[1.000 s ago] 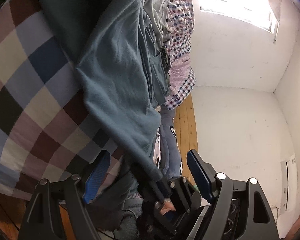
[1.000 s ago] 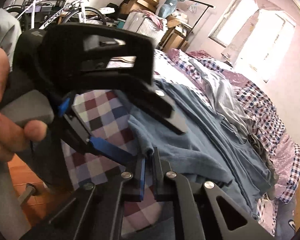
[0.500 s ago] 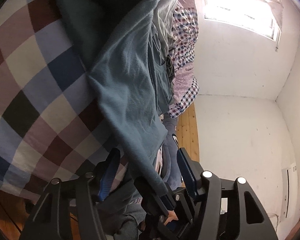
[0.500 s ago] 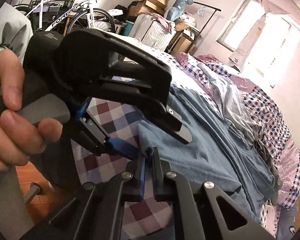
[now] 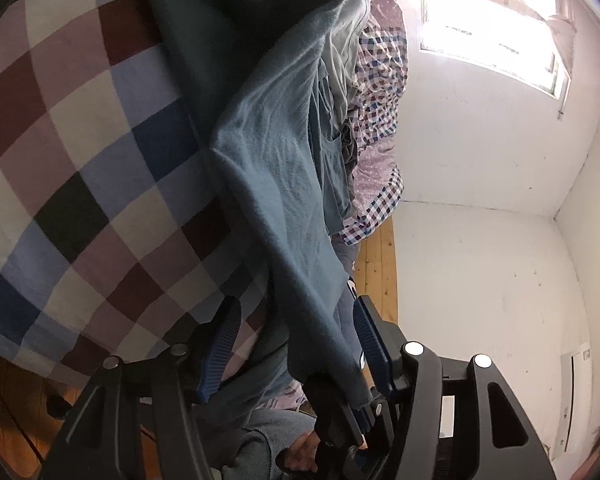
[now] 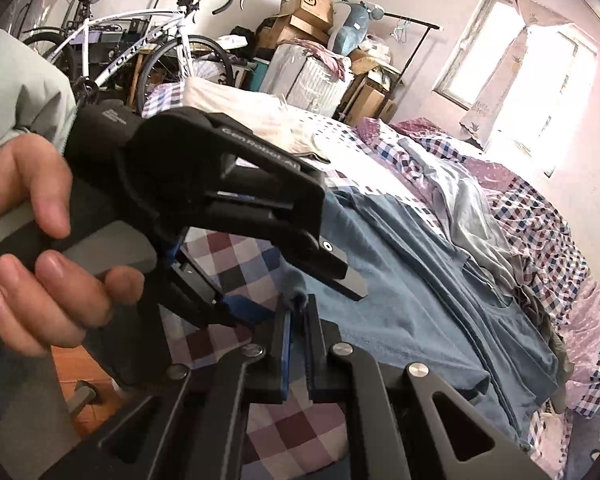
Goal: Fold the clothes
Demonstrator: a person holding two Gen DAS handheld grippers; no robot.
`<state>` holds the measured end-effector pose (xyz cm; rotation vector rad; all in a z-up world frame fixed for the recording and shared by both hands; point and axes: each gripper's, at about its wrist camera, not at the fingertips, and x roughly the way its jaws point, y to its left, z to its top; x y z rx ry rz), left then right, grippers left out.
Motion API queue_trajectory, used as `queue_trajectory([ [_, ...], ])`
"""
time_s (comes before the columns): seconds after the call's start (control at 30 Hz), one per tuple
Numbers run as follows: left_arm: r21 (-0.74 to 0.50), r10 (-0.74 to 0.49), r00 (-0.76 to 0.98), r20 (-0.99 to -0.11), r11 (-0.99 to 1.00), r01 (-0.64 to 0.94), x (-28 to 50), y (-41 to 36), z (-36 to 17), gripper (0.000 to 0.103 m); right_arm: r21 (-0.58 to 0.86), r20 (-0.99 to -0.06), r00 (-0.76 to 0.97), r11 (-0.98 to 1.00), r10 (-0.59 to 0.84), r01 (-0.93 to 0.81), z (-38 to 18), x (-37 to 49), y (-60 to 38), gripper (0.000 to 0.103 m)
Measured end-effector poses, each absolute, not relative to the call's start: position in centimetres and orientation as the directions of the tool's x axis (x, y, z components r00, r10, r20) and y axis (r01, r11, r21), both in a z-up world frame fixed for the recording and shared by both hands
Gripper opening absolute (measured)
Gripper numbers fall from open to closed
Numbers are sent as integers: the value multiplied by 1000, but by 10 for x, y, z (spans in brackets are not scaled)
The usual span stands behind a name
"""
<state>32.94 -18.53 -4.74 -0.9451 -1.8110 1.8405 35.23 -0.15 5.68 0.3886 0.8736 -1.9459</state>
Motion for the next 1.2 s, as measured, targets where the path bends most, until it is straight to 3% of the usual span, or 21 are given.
queue_trajectory([
  [0.23,-981,675,-713,-190,-99,168,342,-187,-40,62,-463,-575,-521,-273,-631,843,57,363,-5,4],
  [0.33,-980,659,-728,-192,-92,175,345,-190,-39,44,-484,-584,-513,-238,-629,842,52,371,-8,4],
  [0.43,-980,648,-738,-191,-81,183,350,-193,-39,41,-497,-587,-508,-215,-630,841,49,377,-11,4],
  [0.5,-978,644,-738,-200,-84,192,353,-195,-39,26,-503,-585,-509,-210,-631,839,48,379,-12,4],
  [0.93,-974,644,-737,-205,-58,220,370,-197,-40,26,-540,-577,-532,-200,-619,818,44,384,-13,4],
  [1.03,-974,639,-740,-211,-74,214,366,-195,-37,18,-547,-576,-536,-195,-618,814,43,387,-14,4],
  [1.13,-974,628,-747,-217,-82,213,365,-197,-35,3,-556,-575,-541,-192,-614,809,42,388,-13,5],
  [1.2,-974,624,-751,-216,-84,210,365,-197,-33,3,-565,-574,-546,-189,-610,803,41,390,-12,15],
])
